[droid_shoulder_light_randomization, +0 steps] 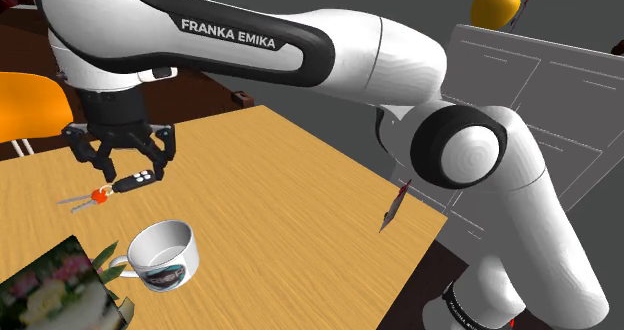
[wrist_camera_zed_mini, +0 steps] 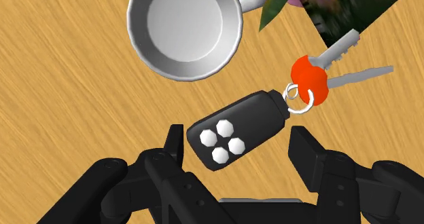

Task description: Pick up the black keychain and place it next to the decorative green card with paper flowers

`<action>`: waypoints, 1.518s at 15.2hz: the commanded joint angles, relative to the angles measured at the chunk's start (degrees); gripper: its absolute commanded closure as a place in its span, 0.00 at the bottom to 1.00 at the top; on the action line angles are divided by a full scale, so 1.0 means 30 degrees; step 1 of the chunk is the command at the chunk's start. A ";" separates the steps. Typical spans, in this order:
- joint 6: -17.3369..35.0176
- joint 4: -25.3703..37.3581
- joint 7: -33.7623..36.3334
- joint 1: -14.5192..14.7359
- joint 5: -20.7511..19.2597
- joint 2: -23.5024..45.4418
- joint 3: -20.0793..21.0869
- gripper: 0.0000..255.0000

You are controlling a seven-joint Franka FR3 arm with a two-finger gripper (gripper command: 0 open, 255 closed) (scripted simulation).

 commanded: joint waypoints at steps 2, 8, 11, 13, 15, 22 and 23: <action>0.0516 -0.0419 0.0238 0.0074 -0.0038 0.0129 -0.0007 1.00; 0.2649 -0.3425 0.0463 -0.0627 0.0114 -0.0632 0.0132 1.00; 0.3543 -0.4522 0.0544 -0.0854 0.0134 -0.0797 0.0154 1.00; 0.4101 -0.5161 0.0593 -0.0976 0.0133 -0.0856 0.0157 1.00; 0.4634 -0.5740 0.0640 -0.1080 0.0122 -0.0882 0.0152 1.00; 0.6347 -0.7391 0.0796 -0.1333 0.0018 -0.0761 0.0092 1.00; 0.6575 -0.7587 0.0818 -0.1357 -0.0003 -0.0720 0.0078 1.00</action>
